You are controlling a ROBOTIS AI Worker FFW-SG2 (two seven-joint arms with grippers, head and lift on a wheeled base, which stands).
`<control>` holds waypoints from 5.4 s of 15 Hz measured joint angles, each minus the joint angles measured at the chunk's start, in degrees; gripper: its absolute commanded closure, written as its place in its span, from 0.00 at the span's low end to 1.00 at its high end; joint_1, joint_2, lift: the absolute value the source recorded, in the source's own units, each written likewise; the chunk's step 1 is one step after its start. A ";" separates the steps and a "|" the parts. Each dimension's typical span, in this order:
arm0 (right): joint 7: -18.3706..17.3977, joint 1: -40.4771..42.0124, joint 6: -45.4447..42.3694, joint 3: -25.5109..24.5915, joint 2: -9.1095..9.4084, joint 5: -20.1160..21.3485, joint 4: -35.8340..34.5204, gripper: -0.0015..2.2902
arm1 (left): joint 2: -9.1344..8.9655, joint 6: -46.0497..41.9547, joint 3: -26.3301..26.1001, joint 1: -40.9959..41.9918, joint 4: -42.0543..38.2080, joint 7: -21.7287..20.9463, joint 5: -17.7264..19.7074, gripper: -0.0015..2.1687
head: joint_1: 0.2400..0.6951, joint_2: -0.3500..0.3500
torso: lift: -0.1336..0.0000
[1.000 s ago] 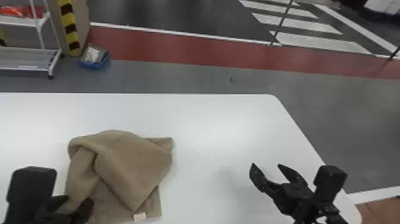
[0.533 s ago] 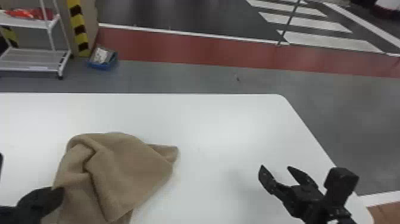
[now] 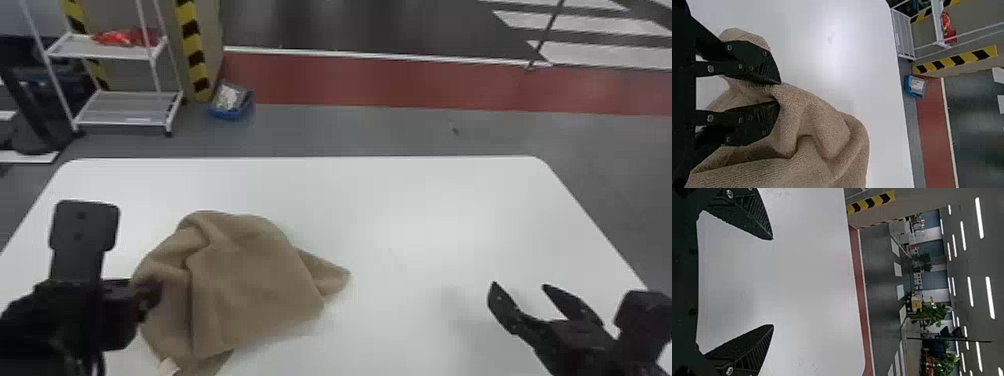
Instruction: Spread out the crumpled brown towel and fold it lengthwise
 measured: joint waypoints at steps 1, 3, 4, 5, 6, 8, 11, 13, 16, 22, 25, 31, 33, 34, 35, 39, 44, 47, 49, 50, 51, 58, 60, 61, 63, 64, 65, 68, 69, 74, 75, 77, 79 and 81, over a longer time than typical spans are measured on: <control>0.00 -0.18 0.08 0.08 0.00 0.11 0.08 0.04 | 0.00 -2.24 -0.30 1.73 -0.80 0.09 0.09 0.01 | 1.00 0.34 | 0.07; 0.01 -0.54 0.12 0.38 0.00 0.37 0.39 0.04 | 0.00 -5.15 -0.42 6.03 -4.56 -0.57 0.14 0.08 | 1.00 0.33 | 0.07; 0.01 -0.79 0.13 0.42 0.00 0.44 0.71 0.04 | 0.00 -5.59 -0.36 8.10 -6.54 -2.09 0.14 0.10 | 1.00 0.32 | 0.07; 0.01 -1.09 0.13 0.44 0.00 0.48 1.13 0.04 | 0.00 -5.83 -0.29 10.52 -8.66 -4.58 0.00 0.10 | 1.00 0.31 | 0.07; 0.01 -1.34 0.13 0.45 0.00 0.49 1.42 0.04 | 0.00 -5.98 -0.25 12.72 -10.10 -7.65 -0.13 0.10 | 1.00 0.29 | 0.07; 0.01 -1.52 0.13 0.45 0.00 0.49 1.76 0.04 | 0.00 -8.63 -0.37 16.91 -10.94 -11.22 -0.24 0.12 | 1.00 0.24 | 0.07; 0.01 -1.61 0.13 0.45 0.00 0.49 2.07 0.04 | 0.00 -14.82 -1.66 21.29 -9.96 -12.61 -0.68 0.12 | 1.00 0.20 | 0.07; 0.08 -1.62 0.13 0.45 0.00 0.49 2.16 0.04 | 0.54 -15.45 -3.61 22.71 -9.43 -13.31 -1.87 0.12 | 1.00 0.16 | 0.07; 0.42 -1.57 0.13 0.34 0.00 0.30 2.27 0.04 | 1.36 -15.49 -5.34 24.17 -8.74 -18.30 -4.76 0.13 | 1.00 0.11 | 0.07; 0.63 -1.30 0.13 0.37 0.00 0.16 2.02 0.04 | 1.51 -17.05 -5.34 24.17 -5.17 -18.91 -7.19 0.19 | 1.00 0.12 | 0.07; 0.63 -1.03 0.24 0.38 0.00 0.20 1.23 0.04 | 1.49 -17.16 -5.30 24.11 -3.87 -19.41 -7.99 0.19 | 1.00 0.13 | 0.07; 0.63 -1.00 1.28 0.49 0.00 0.30 0.07 0.04 | 1.38 -18.22 -5.69 24.19 -1.94 -19.91 -8.06 0.20 | 1.00 0.11 | 0.07; 0.63 -1.00 1.53 0.54 0.00 0.31 -0.17 0.04 | 1.33 -18.62 -5.71 23.75 -1.23 -19.85 -8.06 0.28 | 1.00 0.12 | 0.07; 0.63 -1.00 1.67 0.54 0.00 0.30 -0.26 0.04 | 1.30 -18.76 -5.72 23.57 -1.11 -19.88 -8.04 0.28 | 1.00 0.12 | 0.07; 0.63 -1.00 1.78 0.56 0.00 0.26 -0.32 0.04 | 1.27 -19.03 -5.72 23.49 -1.10 -19.90 -8.01 0.28 | 1.00 0.12 | 0.07; 0.63 -1.00 1.89 0.95 0.00 0.30 -0.47 0.04 | 1.28 -19.64 -5.65 23.34 -1.35 -20.66 -8.06 0.43 | 1.00 0.12 | 0.07; 0.63 -1.00 1.89 0.89 0.00 0.43 -0.38 0.04 | 1.09 -21.35 -5.47 23.09 -0.40 -20.96 -7.98 0.43 | 1.00 0.12 | 0.07; 0.78 -1.08 1.71 1.05 0.00 1.06 -0.18 0.04 | 1.13 -22.68 -5.31 23.20 -1.05 -20.89 -7.79 0.43 | 1.00 0.12 | 0.07; 3.55 -1.16 0.09 1.96 0.00 3.97 -0.13 0.04 | 1.16 -22.85 -5.13 23.25 -3.32 -22.14 -7.74 0.43 | 1.00 0.14 | 0.07; 4.92 -1.27 -0.90 2.78 0.00 6.51 -0.14 0.04 | 1.16 -22.84 -5.06 23.22 -4.72 -23.22 -7.76 0.43 | 1.00 0.15 | 0.07; 7.01 -1.50 -1.82 3.72 0.00 9.37 -0.19 0.04 | 1.15 -22.77 -4.92 23.19 -5.93 -24.01 -7.76 0.43 | 1.00 0.18 | 0.07; 18.32 -9.09 -17.08 19.20 -3.76 43.97 3.47 0.06 | 0.21 -21.92 1.79 23.87 -13.24 -27.18 -5.29 0.43 | 1.00 0.54 | 0.07; 26.00 -12.90 -18.52 21.40 -4.69 50.25 5.37 0.07 | 0.03 -21.47 2.52 23.56 -13.32 -27.94 -5.00 0.43 | 1.00 0.62 | 0.07; 29.59 -14.85 -20.06 21.99 -4.80 52.86 6.03 0.08 | 0.02 -21.25 2.70 23.39 -13.34 -28.10 -4.97 0.43 | 1.00 0.64 | 0.07; 34.39 -18.40 -21.86 23.62 -4.97 57.36 7.27 0.10 | 0.00 -21.06 2.91 23.21 -13.35 -28.22 -4.96 0.43 | 1.00 0.67 | 0.07; 36.07 -20.23 -22.11 24.48 -5.18 59.38 8.15 0.11 | 0.00 -21.00 3.04 23.17 -13.42 -28.41 -4.97 0.43 | 1.00 0.68 | 0.07; 37.41 -21.62 -22.16 25.00 -5.41 60.76 8.90 0.13 | 0.00 -20.96 3.14 23.17 -13.54 -28.51 -4.97 0.43 | 1.00 0.69 | 0.07; 41.43 -24.20 -22.19 26.84 -7.15 64.48 11.03 0.13 | 0.00 -20.81 3.49 23.17 -13.77 -28.55 -4.94 0.43 | 1.00 0.69 | 0.07; 42.42 -24.62 -22.18 27.18 -7.71 64.95 11.51 0.13 | 0.00 -20.78 3.56 23.17 -13.78 -28.55 -4.93 0.43 | 1.00 0.69 | 0.07; 45.29 -26.47 -22.62 29.15 -8.99 66.73 14.91 0.18 | 0.00 -20.82 3.23 23.00 -13.78 -28.55 -4.98 0.43 | 1.00 0.68 | 0.07; 45.02 -26.99 -22.80 29.61 -8.97 66.80 15.84 0.19 | 0.00 -20.80 3.19 22.99 -13.80 -28.55 -4.99 0.43 | 1.00 0.69 | 0.07; 44.73 -27.93 -22.89 30.67 -8.80 66.79 17.27 0.25 | 0.00 -20.16 3.14 22.99 -13.94 -28.79 -5.00 0.43 | 1.00 0.70 | 0.07; 44.87 -28.68 -22.84 31.77 -8.65 66.94 18.24 0.28 | 0.00 -19.66 3.05 22.99 -14.14 -28.81 -5.06 0.43 | 1.00 0.71 | 0.07; 44.97 -29.05 -22.74 32.72 -8.58 67.08 18.76 0.34 | 0.00 -19.56 2.99 23.01 -14.20 -28.81 -5.08 0.43 | 1.00 0.73 | 0.07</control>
